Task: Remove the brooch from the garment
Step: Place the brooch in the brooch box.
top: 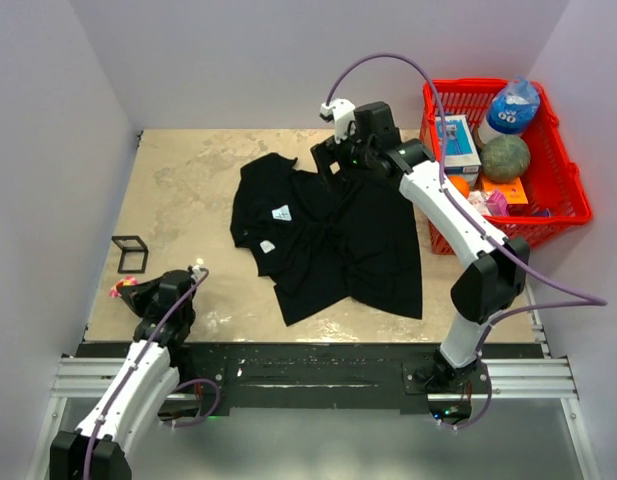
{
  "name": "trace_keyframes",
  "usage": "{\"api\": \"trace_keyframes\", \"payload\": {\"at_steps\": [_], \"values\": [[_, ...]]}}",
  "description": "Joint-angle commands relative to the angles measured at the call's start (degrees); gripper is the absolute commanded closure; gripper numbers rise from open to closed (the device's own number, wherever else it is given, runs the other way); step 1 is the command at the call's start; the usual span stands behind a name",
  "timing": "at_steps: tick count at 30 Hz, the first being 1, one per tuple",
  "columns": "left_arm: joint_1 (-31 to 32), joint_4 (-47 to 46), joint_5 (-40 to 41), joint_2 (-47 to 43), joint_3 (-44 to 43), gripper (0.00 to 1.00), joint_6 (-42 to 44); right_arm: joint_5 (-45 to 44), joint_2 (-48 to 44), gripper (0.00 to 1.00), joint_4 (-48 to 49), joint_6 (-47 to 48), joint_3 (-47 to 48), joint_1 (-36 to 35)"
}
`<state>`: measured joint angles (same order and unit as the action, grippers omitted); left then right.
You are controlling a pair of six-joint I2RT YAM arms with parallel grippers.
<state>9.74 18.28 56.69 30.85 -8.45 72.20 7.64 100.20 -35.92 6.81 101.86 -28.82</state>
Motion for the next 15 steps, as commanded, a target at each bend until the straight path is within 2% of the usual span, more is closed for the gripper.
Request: {"api": "trace_keyframes", "payload": {"at_steps": [1,6,9,10,15], "values": [[-0.51,-21.16,-0.16,3.24,1.76,1.0,1.54,-2.36,2.27,0.01,-3.1,0.84,5.0,-0.01],[-2.09,-32.51,-3.68,13.07,2.56,1.0,3.11,-3.59,6.66,0.01,-4.42,0.84,8.43,0.08],[-5.24,-32.53,-4.3,20.45,0.72,1.0,0.76,-4.38,8.77,0.01,-4.77,0.84,10.54,0.08],[-8.04,-32.17,-5.17,22.57,-1.64,1.0,-0.21,-4.65,9.3,0.01,-4.86,0.93,10.98,-0.01],[-12.9,-38.23,-7.29,31.54,-5.61,1.0,-0.66,-5.0,11.77,0.01,-6.35,0.57,13.7,-0.1]]}}
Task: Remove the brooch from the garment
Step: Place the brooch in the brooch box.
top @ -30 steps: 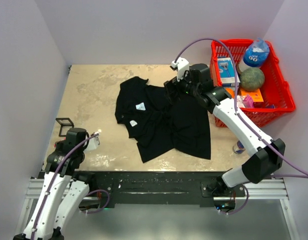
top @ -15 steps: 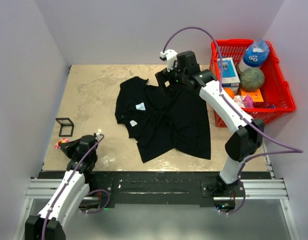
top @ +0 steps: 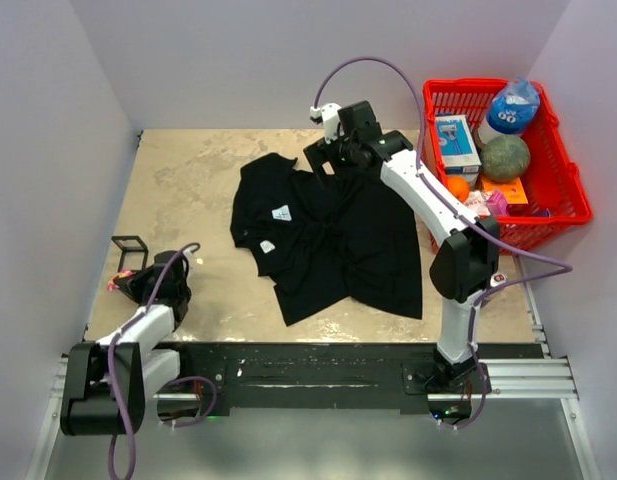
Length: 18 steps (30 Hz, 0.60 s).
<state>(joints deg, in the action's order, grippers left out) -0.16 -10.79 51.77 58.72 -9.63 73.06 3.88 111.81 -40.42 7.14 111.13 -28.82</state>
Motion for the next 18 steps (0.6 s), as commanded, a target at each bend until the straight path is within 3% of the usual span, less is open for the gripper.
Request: {"api": "trace_keyframes", "payload": {"at_steps": [1,11,18], "values": [[-3.61,-10.03,-2.9,4.73,-4.87,1.0,-1.6,-1.24,1.03,0.01,-2.2,0.33,4.88,-0.1],[-4.14,-21.02,-3.87,18.52,-7.07,1.0,-1.95,-2.56,5.26,0.01,-6.24,2.44,10.94,-0.1],[-4.49,-22.26,-4.22,22.67,-9.97,1.0,-1.78,-3.18,5.09,0.01,-6.51,2.8,10.69,-0.01]]}}
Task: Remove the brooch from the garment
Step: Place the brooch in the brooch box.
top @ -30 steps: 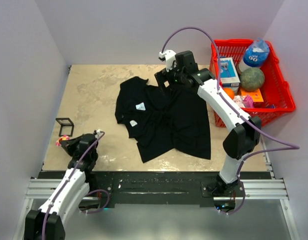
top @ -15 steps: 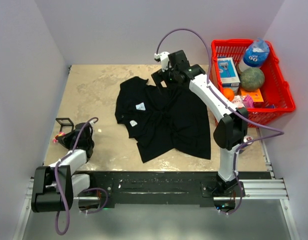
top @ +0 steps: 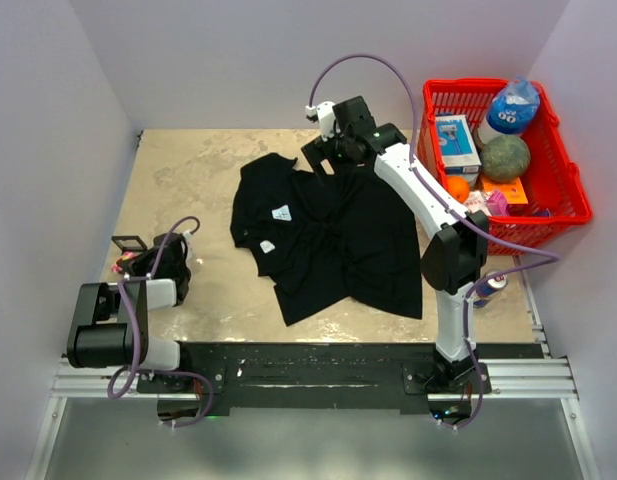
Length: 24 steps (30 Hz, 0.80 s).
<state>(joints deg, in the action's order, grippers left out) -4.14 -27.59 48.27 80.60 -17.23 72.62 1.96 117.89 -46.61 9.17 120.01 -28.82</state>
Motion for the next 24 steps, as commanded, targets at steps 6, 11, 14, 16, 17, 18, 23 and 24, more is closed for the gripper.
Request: {"api": "trace_keyframes", "payload": {"at_steps": [6,11,14,16,17,18,23,24], "values": [[-0.61,-8.97,-1.69,2.46,-0.34,1.0,1.65,-1.43,-1.17,0.01,-0.32,0.76,0.85,-0.01],[-0.69,-11.51,-2.65,4.12,-0.43,1.0,2.87,-1.78,-1.96,0.01,-0.15,0.67,0.32,-0.01],[-0.69,-13.54,-2.92,5.97,-0.52,1.0,3.84,-1.78,-2.92,0.01,-0.06,0.76,-0.82,-0.1],[-0.69,-13.98,-3.01,6.94,-0.69,1.0,4.19,-1.78,-3.54,0.01,-0.06,0.85,-1.79,-0.01],[-0.78,-14.06,-3.09,7.12,-0.7,1.0,4.2,-2.65,-3.97,0.01,-0.06,0.85,-2.23,-0.01],[-0.78,-14.07,-3.18,7.2,-0.7,1.0,4.2,-2.75,-4.07,0.01,-0.06,0.94,-2.41,-0.01],[-0.96,-14.24,-3.97,6.94,0.01,1.0,4.46,-3.45,-4.95,0.01,0.12,1.11,-3.46,-0.18],[-0.96,-14.5,-4.15,7.12,0.27,1.0,4.55,-3.62,-5.03,0.01,0.03,1.11,-3.64,-0.1]]}}
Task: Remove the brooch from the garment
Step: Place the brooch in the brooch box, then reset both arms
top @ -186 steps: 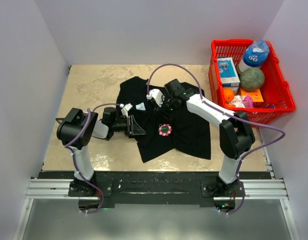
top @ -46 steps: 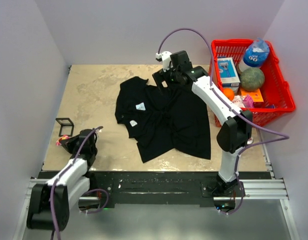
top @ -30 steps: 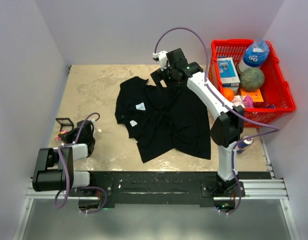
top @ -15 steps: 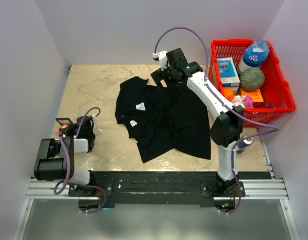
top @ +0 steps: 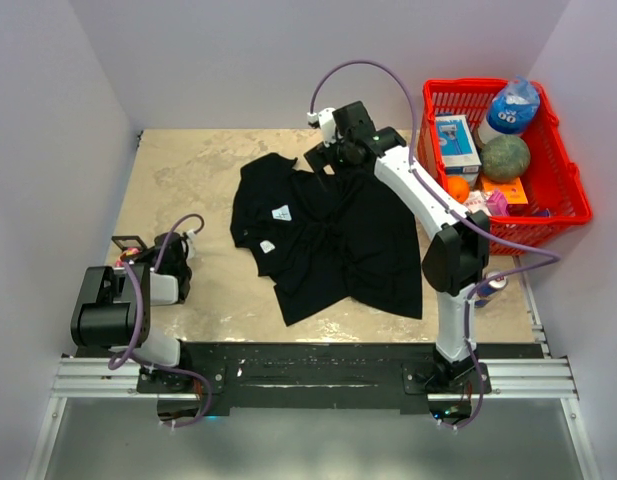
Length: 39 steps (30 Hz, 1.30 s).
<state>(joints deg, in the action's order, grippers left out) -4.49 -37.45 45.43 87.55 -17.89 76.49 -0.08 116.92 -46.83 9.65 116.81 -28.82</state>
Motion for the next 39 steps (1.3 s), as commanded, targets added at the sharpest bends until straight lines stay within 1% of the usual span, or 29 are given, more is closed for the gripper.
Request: {"api": "trace_keyframes", "payload": {"at_steps": [1,14,26,39], "values": [[-0.61,-5.26,-1.31,0.78,1.1,1.0,0.94,-1.68,-4.16,0.01,0.33,0.72,-0.53,-0.18],[-0.78,-10.8,-1.48,5.17,1.63,1.0,1.65,-2.91,-6.53,0.01,0.51,1.69,-3.08,-1.42],[-0.78,-16.25,-1.22,8.78,1.46,1.0,2.7,-3.44,-6.53,0.01,0.6,1.95,-3.61,-2.12],[-1.13,-13.52,-1.22,12.12,-1.97,1.0,0.59,-3.7,-6.97,0.01,0.34,2.13,-4.23,-2.21]]}}
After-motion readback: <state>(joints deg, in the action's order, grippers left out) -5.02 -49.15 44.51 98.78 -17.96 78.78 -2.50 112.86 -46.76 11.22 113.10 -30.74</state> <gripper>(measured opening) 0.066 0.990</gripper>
